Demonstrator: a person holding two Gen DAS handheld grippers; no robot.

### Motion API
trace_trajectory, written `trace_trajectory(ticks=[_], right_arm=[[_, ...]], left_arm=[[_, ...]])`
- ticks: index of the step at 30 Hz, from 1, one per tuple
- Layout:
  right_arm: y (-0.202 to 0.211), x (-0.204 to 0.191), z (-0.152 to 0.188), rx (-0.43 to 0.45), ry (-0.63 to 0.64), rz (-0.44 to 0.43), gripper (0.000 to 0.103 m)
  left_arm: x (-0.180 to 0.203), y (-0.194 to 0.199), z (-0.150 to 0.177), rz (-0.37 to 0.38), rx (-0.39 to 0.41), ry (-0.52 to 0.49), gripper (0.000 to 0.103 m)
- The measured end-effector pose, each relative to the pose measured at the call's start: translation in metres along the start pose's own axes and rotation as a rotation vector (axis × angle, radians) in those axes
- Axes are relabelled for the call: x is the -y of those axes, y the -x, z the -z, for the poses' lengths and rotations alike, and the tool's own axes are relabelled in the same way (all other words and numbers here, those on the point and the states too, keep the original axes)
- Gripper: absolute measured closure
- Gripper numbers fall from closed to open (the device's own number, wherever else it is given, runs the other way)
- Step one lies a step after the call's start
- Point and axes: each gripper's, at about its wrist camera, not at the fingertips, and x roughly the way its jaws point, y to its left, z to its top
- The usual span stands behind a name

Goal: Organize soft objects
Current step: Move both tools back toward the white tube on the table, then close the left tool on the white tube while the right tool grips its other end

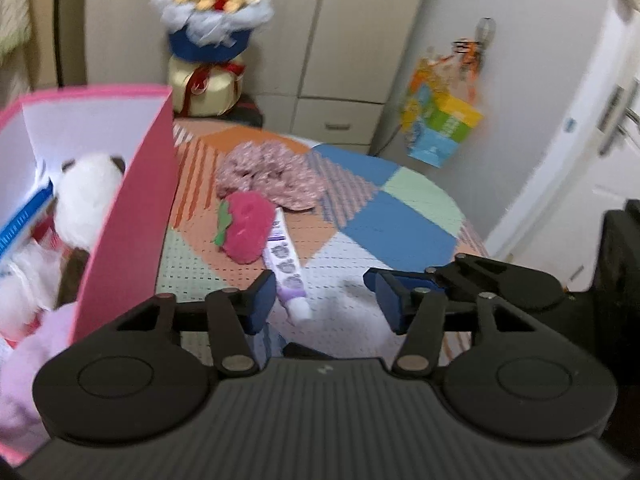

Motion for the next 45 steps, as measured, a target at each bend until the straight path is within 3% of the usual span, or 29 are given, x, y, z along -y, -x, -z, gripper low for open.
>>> trace_trajectory(ticks=[3, 7, 9, 14, 21, 25, 36, 39, 41, 45], right_arm=[[-0.017, 0.009, -0.004, -0.02, 0.002, -0.007, 0.024], [-0.041, 0.018, -0.006, -0.046, 0.002, -0.008, 0.03], [-0.053, 0.023, -0.009, -0.055, -0.013, 0.015, 0.032], [-0.067, 0.027, -0.013, -0.072, -0.024, 0.024, 0.035], [-0.063, 0.013, -0.008, -0.093, -0.034, 0.125, 0.06], [-0.063, 0.013, -0.002, -0.081, -0.056, 0.124, 0.069], [-0.048, 0.025, 0.013, -0.041, -0.235, 0.091, 0.072], [-0.045, 0.022, 0.019, -0.029, -0.243, 0.091, 0.072], [-0.043, 0.022, 0.021, -0.023, -0.252, 0.095, 0.072], [-0.04, 0.025, 0.026, -0.002, -0.296, 0.087, 0.072]], left_arm=[[-0.013, -0.024, -0.001, 0.01, -0.032, 0.084, 0.055], [-0.015, -0.044, -0.002, -0.104, 0.002, 0.086, 0.058], [-0.018, -0.052, -0.003, -0.118, -0.01, 0.096, 0.058], [-0.027, -0.066, -0.006, -0.082, -0.05, 0.142, 0.064], [-0.034, -0.072, -0.003, 0.013, -0.066, 0.188, 0.067], [-0.037, -0.075, -0.001, 0.03, -0.082, 0.212, 0.067], [-0.038, -0.08, 0.003, 0.068, -0.1, 0.25, 0.064], [-0.033, -0.08, 0.006, 0.072, -0.103, 0.231, 0.067], [-0.028, -0.078, 0.01, 0.045, -0.087, 0.203, 0.078], [-0.026, -0.073, 0.016, 0.046, -0.077, 0.186, 0.082]])
